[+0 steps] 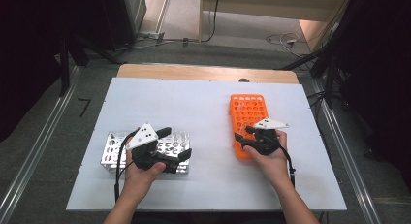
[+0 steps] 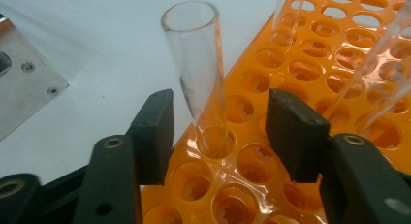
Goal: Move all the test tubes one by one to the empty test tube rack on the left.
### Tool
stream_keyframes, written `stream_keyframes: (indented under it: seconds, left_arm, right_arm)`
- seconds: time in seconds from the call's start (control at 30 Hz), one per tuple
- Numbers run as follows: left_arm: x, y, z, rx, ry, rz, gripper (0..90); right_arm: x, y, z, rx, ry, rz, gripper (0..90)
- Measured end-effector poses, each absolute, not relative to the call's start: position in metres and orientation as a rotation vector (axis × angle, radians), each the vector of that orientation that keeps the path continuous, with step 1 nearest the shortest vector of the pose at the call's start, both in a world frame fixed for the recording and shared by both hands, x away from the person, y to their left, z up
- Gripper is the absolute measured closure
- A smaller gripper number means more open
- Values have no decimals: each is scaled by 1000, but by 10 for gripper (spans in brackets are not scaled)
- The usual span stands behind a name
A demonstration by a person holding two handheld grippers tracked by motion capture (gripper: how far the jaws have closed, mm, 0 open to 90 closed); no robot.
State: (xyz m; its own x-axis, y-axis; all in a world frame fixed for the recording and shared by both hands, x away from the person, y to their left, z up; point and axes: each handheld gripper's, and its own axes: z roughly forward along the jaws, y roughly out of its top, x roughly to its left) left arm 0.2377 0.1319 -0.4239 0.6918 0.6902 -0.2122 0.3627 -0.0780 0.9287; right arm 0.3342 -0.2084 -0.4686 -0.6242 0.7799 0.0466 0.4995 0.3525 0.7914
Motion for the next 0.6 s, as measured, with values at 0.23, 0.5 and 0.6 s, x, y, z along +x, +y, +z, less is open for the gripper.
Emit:
stream_keyframes:
  seconds: [0.23, 0.5, 0.6]
  left_arm:
    - [238, 134, -423, 1690, 864, 342, 0]
    - [238, 134, -423, 1688, 862, 341, 0]
    - [237, 133, -423, 1691, 859, 339, 0]
  right_arm:
    - [327, -208, -469, 1092, 2242, 1127, 624]
    - [323, -211, -472, 1058, 2252, 1159, 734]
    - [323, -212, -472, 1067, 2248, 1168, 743]
